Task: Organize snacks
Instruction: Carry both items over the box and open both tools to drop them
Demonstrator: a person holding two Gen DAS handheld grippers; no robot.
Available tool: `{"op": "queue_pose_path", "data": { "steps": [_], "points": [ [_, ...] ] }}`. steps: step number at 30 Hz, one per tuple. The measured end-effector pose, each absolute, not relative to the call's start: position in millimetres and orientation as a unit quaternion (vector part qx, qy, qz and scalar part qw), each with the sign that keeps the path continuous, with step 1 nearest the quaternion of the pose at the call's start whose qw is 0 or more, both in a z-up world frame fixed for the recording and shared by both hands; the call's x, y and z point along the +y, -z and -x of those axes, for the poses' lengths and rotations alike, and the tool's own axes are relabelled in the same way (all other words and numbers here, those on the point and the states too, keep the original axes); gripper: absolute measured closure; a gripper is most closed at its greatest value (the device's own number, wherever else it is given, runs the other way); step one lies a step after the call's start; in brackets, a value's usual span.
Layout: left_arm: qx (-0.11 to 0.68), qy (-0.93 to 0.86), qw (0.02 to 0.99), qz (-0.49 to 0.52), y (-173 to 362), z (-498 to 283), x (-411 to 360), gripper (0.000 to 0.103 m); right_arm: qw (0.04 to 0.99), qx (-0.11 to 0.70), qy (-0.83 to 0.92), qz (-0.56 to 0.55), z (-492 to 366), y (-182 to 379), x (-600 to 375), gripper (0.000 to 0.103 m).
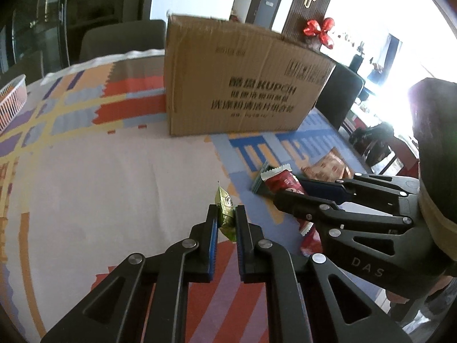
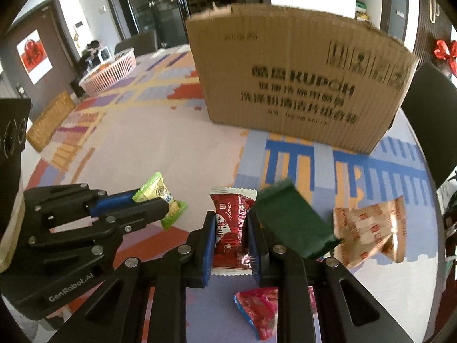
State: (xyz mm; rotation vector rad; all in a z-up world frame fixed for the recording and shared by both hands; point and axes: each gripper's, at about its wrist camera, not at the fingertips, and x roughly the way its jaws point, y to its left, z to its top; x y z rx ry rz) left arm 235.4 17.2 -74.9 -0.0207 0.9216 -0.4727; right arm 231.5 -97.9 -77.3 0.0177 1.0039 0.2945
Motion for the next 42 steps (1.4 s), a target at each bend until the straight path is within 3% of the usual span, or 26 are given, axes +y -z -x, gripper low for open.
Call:
{"op": "queue_pose_path", "data": {
  "steps": [25, 42],
  "points": [
    [0.311, 0.220, 0.925, 0.023, -49.0, -254.4, -13.7, 0.090, 0.934, 0.336, -0.119, -0.027, -239.3, -46.5, -148.2, 0.081],
    [0.293, 0.219, 0.931, 0.011, -83.8, -312.4, -32.5, 0.090, 0.947, 0.302, -0.102, -0.025, -284.5, -88.2, -173.2, 0.081]
  ]
}}
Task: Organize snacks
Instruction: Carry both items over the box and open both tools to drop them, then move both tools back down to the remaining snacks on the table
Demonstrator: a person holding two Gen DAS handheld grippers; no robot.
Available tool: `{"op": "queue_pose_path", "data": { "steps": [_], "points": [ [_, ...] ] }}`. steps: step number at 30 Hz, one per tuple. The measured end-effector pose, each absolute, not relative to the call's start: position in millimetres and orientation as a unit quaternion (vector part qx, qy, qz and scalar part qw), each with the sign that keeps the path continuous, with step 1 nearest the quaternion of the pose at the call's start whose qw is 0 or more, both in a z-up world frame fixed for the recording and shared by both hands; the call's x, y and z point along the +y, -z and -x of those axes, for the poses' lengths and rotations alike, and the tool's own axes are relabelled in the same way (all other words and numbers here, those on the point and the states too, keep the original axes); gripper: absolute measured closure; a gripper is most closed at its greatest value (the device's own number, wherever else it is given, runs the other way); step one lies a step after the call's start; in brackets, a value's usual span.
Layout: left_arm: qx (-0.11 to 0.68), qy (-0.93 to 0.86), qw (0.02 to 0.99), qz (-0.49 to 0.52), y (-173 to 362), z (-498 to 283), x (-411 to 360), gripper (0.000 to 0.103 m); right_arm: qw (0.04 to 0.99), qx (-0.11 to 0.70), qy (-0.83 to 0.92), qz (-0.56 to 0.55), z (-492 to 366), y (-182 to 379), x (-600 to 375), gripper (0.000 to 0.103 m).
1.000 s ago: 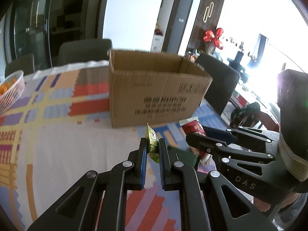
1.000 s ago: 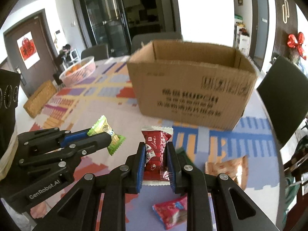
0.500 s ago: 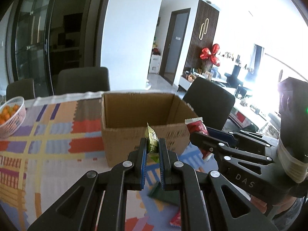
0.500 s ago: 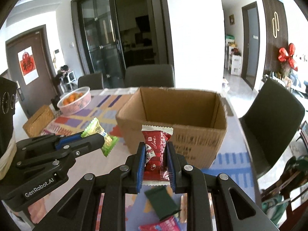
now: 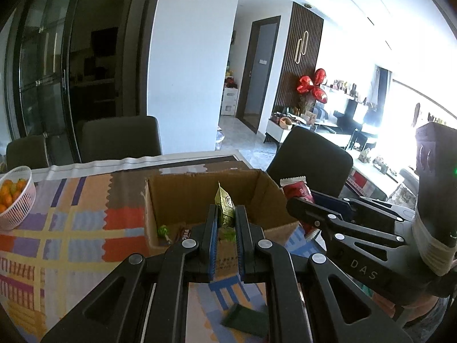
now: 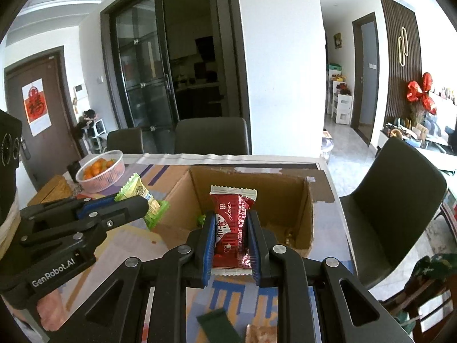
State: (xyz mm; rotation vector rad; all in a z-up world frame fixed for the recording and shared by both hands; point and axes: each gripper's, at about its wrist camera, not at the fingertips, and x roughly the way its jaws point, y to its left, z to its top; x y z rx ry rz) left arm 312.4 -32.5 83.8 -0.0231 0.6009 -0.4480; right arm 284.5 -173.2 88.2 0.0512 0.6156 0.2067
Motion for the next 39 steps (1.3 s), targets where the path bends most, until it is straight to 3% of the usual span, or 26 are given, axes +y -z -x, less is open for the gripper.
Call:
{"op": "queue_pose_path", "data": {
  "steps": [14, 18, 19, 20, 21, 39],
  "points": [
    [0.327, 0.206, 0.922, 0.000, -70.9, -367.3, -50.0, 0.090, 0.940, 0.331, -0.084, -0.029, -340.4, -72.5, -190.9, 0.081],
    [0.328, 0.185, 0.926, -0.021, -70.7, -376.9, -56.0, 0.082, 0.940, 0.332, -0.075, -0.027, -350.0, -68.8, -194.5, 0.080],
    [0.327, 0.178, 0.928, -0.027, -71.0, -376.5, -57.1, 0.070, 0.942, 0.328, -0.068, -0.027, -351.9, -69.0, -196.3, 0.075],
    [0.325, 0.173, 0.929, -0.029, -71.4, -375.8, -57.0, 0.060, 0.942, 0.329, -0.066, -0.030, -353.4, -69.0, -198.8, 0.061],
    [0.323, 0.168, 0.931, -0.030, -72.4, -373.0, -56.9, 0.059, 0.940, 0.334, -0.063, -0.035, -354.0, -68.8, -201.6, 0.056],
    [0.319, 0.198, 0.926, -0.040, -66.7, -280.0, -69.8, 0.047, 0.948, 0.309, -0.067, -0.044, -267.0, -76.3, -220.5, 0.044]
  ]
}}
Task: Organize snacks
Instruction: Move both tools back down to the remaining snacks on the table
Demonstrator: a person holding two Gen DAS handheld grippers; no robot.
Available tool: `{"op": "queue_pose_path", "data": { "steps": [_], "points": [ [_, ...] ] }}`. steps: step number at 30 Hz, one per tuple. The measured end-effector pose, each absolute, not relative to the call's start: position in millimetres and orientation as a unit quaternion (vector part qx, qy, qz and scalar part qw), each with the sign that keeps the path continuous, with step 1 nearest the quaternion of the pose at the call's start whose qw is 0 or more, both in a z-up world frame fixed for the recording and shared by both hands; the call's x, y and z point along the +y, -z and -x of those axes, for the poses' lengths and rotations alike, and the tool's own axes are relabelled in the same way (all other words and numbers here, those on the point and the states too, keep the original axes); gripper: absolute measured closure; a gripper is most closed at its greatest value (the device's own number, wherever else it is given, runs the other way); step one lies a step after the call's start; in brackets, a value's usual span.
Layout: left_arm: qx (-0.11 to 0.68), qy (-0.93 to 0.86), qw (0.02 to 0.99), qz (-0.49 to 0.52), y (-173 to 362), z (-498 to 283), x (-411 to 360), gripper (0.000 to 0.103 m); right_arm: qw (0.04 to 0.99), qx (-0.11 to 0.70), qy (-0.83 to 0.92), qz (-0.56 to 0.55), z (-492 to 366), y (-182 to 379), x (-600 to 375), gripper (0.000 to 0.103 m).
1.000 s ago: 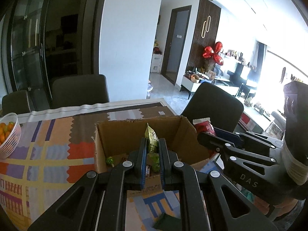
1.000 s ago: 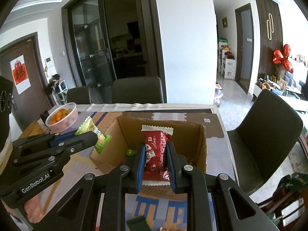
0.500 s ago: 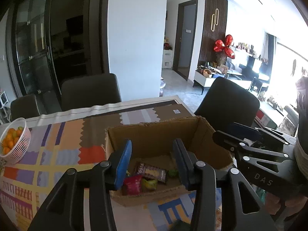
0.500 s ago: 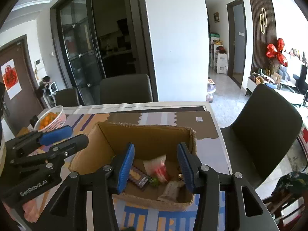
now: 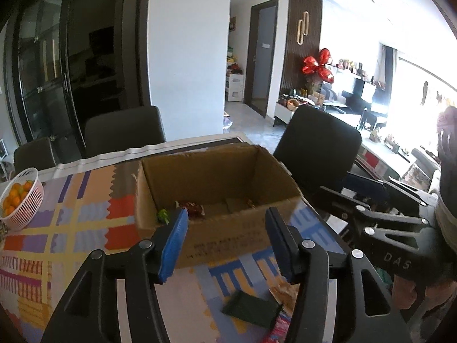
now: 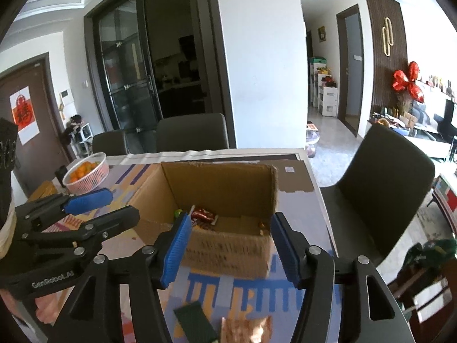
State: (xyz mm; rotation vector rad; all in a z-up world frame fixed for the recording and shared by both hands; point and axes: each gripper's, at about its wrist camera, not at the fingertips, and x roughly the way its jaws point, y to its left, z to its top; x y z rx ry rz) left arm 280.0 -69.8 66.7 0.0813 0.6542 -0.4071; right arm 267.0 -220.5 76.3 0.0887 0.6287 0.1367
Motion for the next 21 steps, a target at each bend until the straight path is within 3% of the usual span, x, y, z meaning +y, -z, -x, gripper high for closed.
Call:
{"op": "queue_pose_path", "data": {
  "steps": [21],
  "points": [
    [0.396, 0.240, 0.885, -0.045, 3.9, -200.9, -92.4, 0.047, 0.926, 0.370, -0.064, -0.051, -183.3, -18.5, -243.0, 0.044]
  ]
}}
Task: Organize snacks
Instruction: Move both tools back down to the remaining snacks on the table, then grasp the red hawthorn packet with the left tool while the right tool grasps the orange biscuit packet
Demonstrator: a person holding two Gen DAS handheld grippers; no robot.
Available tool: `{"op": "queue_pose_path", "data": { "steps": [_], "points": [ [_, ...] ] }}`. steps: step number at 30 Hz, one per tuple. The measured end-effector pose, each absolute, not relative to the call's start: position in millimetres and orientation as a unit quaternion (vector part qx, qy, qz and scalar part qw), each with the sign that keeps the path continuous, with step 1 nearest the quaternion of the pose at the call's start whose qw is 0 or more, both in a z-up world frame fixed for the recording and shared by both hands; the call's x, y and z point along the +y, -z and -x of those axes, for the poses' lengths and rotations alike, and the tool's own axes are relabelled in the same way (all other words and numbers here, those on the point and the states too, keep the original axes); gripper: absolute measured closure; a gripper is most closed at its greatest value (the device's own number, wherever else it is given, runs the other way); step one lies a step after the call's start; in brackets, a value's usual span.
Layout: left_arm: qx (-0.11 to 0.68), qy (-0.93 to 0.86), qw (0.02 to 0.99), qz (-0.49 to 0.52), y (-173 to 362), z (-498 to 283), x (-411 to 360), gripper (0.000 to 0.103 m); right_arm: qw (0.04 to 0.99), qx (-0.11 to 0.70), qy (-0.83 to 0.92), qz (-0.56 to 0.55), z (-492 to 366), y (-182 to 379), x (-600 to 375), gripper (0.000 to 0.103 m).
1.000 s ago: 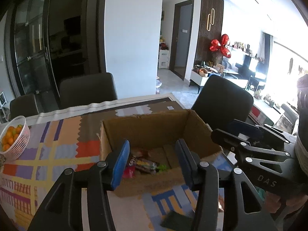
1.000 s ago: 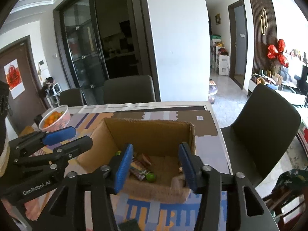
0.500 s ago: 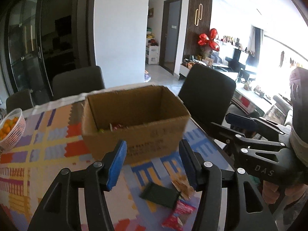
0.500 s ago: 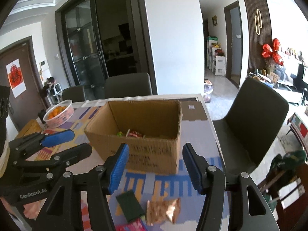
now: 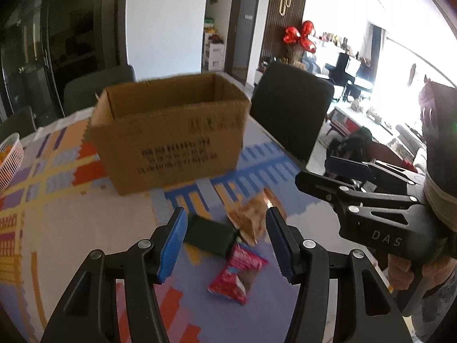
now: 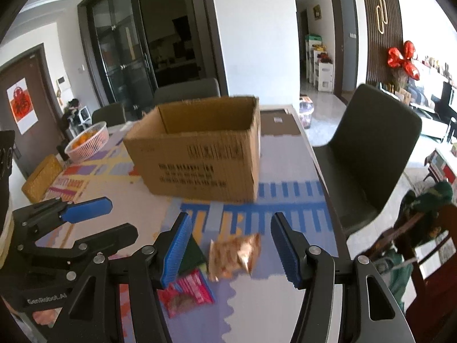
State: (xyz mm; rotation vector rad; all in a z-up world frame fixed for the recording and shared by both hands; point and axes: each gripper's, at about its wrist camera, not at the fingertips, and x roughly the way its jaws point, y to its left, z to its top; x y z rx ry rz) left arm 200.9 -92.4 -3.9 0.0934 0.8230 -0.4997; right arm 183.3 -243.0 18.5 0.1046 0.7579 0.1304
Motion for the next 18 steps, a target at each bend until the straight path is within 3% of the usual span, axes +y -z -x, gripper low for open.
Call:
{"op": "queue_pose_path", "data": {
  "steps": [18],
  "points": [
    [0.492, 0.260, 0.829, -0.062, 86.4, -192.3, -112.8, 0.047, 0.885, 0.453, -0.058, -0.086, -173.9, 57.0, -252.0, 0.044]
  ]
}}
